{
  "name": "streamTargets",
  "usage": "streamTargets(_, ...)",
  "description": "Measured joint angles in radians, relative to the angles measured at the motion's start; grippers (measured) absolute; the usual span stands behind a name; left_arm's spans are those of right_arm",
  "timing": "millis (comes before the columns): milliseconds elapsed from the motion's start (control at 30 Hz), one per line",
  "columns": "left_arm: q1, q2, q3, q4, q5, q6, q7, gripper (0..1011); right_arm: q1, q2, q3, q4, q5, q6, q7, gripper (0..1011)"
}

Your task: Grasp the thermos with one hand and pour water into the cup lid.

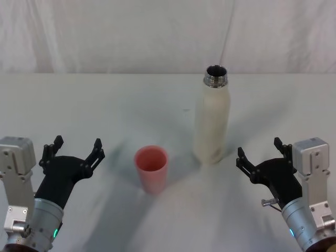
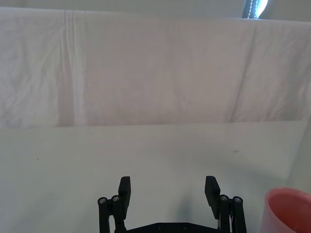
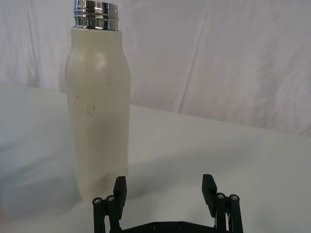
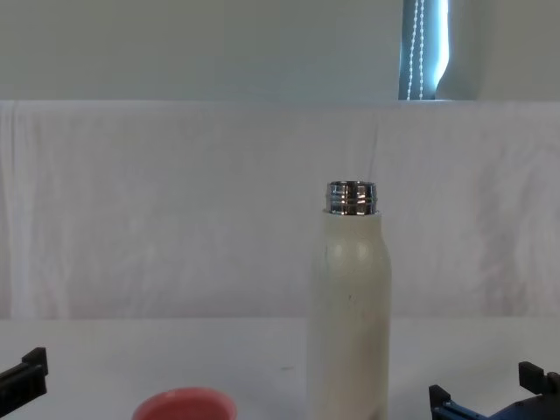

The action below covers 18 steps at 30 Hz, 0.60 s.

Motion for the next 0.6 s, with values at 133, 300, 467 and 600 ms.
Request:
streamTargets(133,0.000,0.000,0.000,0.000,0.000,0.000,0.000,1001,0.000,0.000,0.000,0.000,-0.001,0.000,0.000,1000)
streamTargets(300,0.000,0.000,0.000,0.000,0.000,0.000,0.000,1001,0.000,0.000,0.000,0.000,-0.001,0.000,0.000,1000)
streamTargets(467,0.000,0.000,0.000,0.000,0.000,0.000,0.000,1001,0.000,0.000,0.000,0.000,-0.001,0.000,0.000,1000)
streamTargets(600,0.000,0.000,0.000,0.000,0.000,0.000,0.000,1001,0.000,0.000,0.000,0.000,-0.001,0.000,0.000,1000)
